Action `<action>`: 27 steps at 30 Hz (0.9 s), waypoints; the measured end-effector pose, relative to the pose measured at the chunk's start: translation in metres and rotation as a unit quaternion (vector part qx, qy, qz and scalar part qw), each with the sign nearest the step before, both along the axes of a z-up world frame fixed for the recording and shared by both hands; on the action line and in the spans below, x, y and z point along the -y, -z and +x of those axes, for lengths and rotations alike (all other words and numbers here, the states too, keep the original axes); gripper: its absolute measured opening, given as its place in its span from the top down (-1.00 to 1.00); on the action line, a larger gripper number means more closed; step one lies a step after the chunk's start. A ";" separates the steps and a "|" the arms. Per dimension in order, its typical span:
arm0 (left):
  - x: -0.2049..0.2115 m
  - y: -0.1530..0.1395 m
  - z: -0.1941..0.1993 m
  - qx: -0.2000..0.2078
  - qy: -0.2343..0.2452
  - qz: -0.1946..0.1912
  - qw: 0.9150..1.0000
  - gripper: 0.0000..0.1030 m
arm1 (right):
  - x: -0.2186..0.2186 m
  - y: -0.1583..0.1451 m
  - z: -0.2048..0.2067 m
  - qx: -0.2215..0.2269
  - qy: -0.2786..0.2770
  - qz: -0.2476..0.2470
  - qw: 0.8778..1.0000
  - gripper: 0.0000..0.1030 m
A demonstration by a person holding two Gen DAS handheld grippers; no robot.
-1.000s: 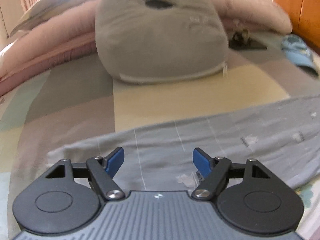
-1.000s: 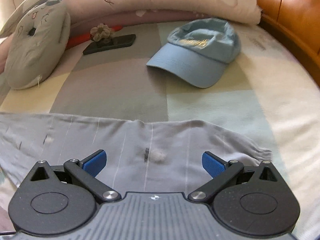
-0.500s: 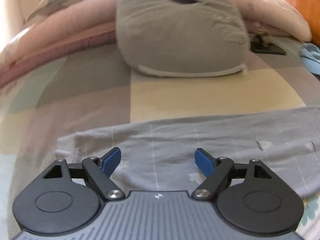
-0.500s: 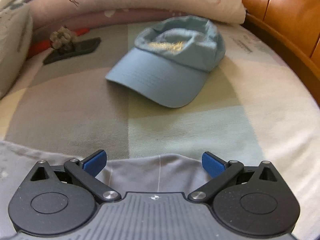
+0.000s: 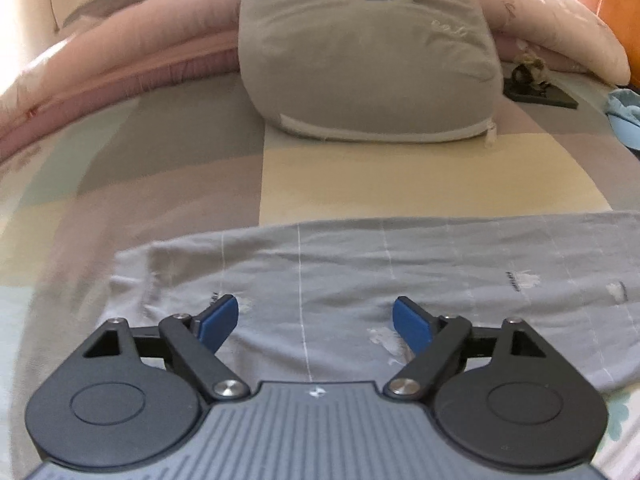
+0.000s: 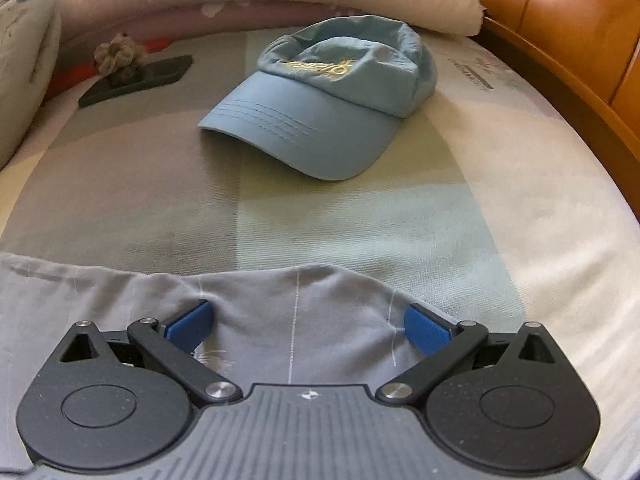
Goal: Fold clothes
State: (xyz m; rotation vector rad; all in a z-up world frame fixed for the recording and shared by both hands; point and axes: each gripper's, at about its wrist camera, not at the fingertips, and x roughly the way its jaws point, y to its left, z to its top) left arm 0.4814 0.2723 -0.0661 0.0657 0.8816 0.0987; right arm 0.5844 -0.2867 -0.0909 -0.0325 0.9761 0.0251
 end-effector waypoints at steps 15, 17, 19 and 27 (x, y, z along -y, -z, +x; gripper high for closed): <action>0.143 0.003 -0.021 0.014 0.208 -0.016 0.978 -0.66 | -0.021 -0.071 -0.150 0.020 -0.024 0.072 0.997 -1.00; 0.143 0.017 -0.021 -0.013 0.197 -0.020 0.980 -0.69 | -0.026 -0.070 -0.174 0.009 -0.020 0.070 0.997 -1.00; 0.134 0.021 -0.026 -0.017 0.176 -0.042 0.983 -0.70 | -0.027 -0.069 -0.200 0.002 -0.008 0.065 0.998 -1.00; 0.126 -0.005 -0.056 -0.010 0.173 -0.056 0.983 -0.67 | -0.014 -0.065 -0.282 -0.008 0.075 0.065 0.995 -1.00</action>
